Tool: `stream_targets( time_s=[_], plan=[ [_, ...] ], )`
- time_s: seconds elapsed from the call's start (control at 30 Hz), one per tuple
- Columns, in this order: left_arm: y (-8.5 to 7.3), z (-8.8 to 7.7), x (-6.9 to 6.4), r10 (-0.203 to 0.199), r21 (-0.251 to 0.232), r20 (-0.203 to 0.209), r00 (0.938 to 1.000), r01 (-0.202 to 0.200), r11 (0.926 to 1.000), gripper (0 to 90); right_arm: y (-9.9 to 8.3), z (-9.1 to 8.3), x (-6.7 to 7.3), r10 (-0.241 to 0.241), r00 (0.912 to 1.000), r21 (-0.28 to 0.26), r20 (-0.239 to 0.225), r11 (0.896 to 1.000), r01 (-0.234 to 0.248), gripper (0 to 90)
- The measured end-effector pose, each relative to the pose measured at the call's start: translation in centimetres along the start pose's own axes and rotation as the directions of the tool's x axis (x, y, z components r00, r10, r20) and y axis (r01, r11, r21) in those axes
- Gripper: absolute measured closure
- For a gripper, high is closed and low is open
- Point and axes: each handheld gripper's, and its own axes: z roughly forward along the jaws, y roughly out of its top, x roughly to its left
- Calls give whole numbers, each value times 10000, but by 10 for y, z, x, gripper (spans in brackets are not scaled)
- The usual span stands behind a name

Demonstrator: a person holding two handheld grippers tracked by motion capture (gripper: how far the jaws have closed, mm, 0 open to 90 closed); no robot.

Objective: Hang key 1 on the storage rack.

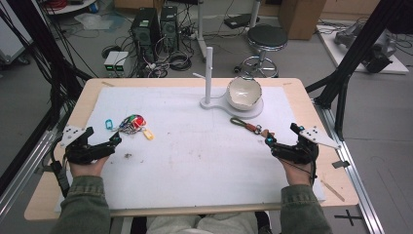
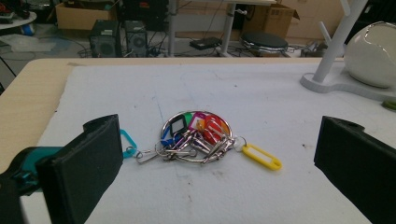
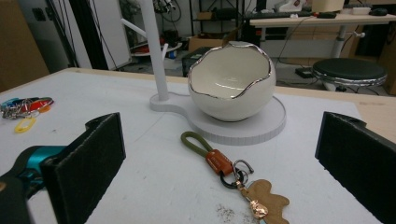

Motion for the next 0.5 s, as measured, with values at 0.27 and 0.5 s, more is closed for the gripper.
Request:
stream_targets(
  time_s=[0.27, 0.5],
  plan=[
    [-1, 0, 0, -47, 38, 0, 10000, 47, 10000, 17, -1, 2, 0, 65, 9999, 151, -77, 9999, -64, 5],
    [-1, 2, 1, -50, 113, -15, 10000, 50, 9999, 17, -2, 3, 0, 106, 9999, 351, -50, 9993, -104, 5]
  ],
)
